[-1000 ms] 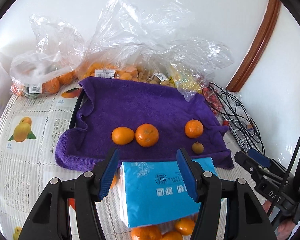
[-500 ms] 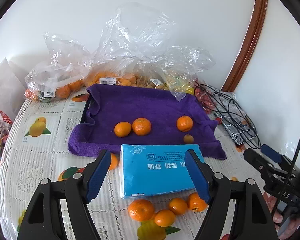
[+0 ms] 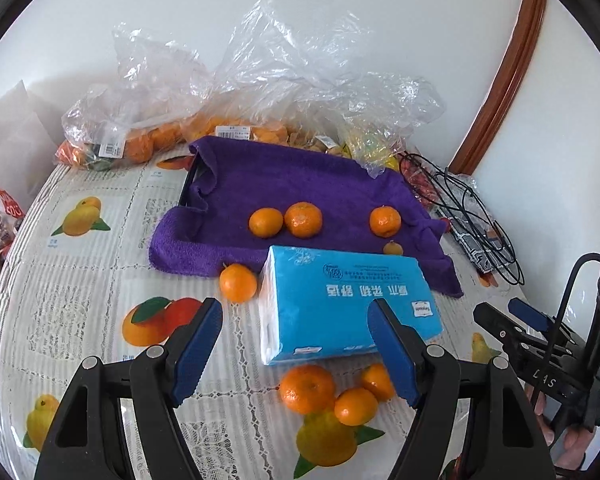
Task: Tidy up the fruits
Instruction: 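Move both open grippers toward the loose fruits beside the tissue pack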
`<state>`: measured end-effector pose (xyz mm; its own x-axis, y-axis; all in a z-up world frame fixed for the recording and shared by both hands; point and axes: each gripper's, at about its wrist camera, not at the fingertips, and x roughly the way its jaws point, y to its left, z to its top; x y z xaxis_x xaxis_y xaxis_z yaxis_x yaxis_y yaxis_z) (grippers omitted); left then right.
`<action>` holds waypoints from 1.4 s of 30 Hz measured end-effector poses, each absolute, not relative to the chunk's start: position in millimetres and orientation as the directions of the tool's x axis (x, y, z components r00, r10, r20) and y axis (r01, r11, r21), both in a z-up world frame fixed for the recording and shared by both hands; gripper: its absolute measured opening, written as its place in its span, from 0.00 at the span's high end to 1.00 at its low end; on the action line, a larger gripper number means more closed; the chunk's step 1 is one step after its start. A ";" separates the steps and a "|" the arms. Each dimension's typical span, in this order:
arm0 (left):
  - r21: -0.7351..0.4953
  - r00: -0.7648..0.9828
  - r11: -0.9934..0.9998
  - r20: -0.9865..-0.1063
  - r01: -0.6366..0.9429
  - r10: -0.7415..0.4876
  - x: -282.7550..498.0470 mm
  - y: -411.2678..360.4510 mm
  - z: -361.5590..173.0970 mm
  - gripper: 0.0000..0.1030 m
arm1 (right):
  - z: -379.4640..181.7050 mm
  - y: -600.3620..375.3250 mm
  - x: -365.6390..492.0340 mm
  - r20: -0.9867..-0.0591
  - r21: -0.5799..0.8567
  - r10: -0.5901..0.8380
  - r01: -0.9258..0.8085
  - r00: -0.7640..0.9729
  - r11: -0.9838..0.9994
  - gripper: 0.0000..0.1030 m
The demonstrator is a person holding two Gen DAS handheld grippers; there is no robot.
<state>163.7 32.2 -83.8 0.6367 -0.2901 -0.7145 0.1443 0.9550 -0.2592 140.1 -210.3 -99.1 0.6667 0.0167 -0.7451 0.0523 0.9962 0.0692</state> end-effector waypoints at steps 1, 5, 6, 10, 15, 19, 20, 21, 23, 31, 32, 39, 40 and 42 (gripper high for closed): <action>-0.265 0.634 0.954 -0.717 0.137 -0.291 163.1 35.7 -87.7 0.29 | -103.4 -210.7 140.2 -0.752 0.086 0.030 0.052 0.658 0.995 0.17; -0.284 0.618 0.951 -0.727 0.125 -0.299 162.1 46.6 -100.4 0.29 | -113.3 -205.3 140.2 -0.759 0.111 0.058 0.040 0.648 0.993 0.20; -0.290 0.616 0.949 -0.728 0.120 -0.301 161.8 49.3 -102.7 0.29 | -115.3 -203.7 140.6 -0.761 0.117 0.064 0.039 0.646 0.992 0.20; -0.288 0.611 0.951 -0.735 0.111 -0.294 161.5 58.2 -112.6 0.30 | -123.7 -198.0 144.0 -0.764 0.118 0.069 0.034 0.641 0.992 0.29; -0.266 0.614 0.961 -0.746 0.079 -0.257 158.0 70.9 -120.1 0.30 | -132.2 -194.6 142.1 -0.754 0.142 0.085 0.035 0.651 0.989 0.38; -0.279 0.597 0.959 -0.760 0.057 -0.256 159.4 78.8 -129.4 0.30 | -133.0 -189.5 141.0 -0.746 0.128 0.086 0.016 0.660 0.992 0.43; -0.285 0.593 0.957 -0.762 0.054 -0.260 159.5 79.2 -131.1 0.30 | -132.3 -189.5 140.9 -0.744 0.125 0.087 0.010 0.663 0.992 0.44; -0.289 0.591 0.956 -0.763 0.054 -0.263 159.8 79.5 -132.6 0.30 | -132.2 -189.0 140.7 -0.743 0.120 0.086 0.005 0.664 0.993 0.47; -0.290 0.588 0.955 -0.763 0.057 -0.266 159.0 78.6 -134.6 0.30 | -131.1 -189.5 140.0 -0.743 0.113 0.083 0.002 0.665 0.994 0.48; -0.293 0.573 0.955 -0.776 0.040 -0.262 160.0 80.4 -140.9 0.30 | -133.6 -201.5 140.0 -0.748 0.085 0.036 0.042 0.662 0.996 0.56; -0.300 0.574 0.953 -0.774 0.041 -0.268 160.3 80.0 -141.3 0.30 | -136.1 -203.3 140.7 -0.755 0.090 0.038 0.047 0.655 0.995 0.57; -0.286 0.564 0.958 -0.785 0.033 -0.254 166.3 76.2 -141.9 0.30 | -145.9 -203.0 138.5 -0.769 0.101 0.070 0.013 0.636 0.995 0.58; -0.283 0.564 0.958 -0.787 0.034 -0.253 167.0 76.1 -140.9 0.30 | -146.3 -203.8 138.3 -0.766 0.106 0.076 0.010 0.639 0.994 0.57; -0.275 0.565 0.961 -0.788 0.032 -0.245 168.8 75.5 -139.2 0.30 | -147.8 -205.5 140.6 -0.764 0.111 0.085 0.001 0.640 0.994 0.57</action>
<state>168.8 75.5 -139.2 0.5648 -0.2449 -0.7881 0.0324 0.9608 -0.2754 140.6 -205.5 -147.8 0.6402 0.0848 -0.7635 0.0013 0.9938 0.1115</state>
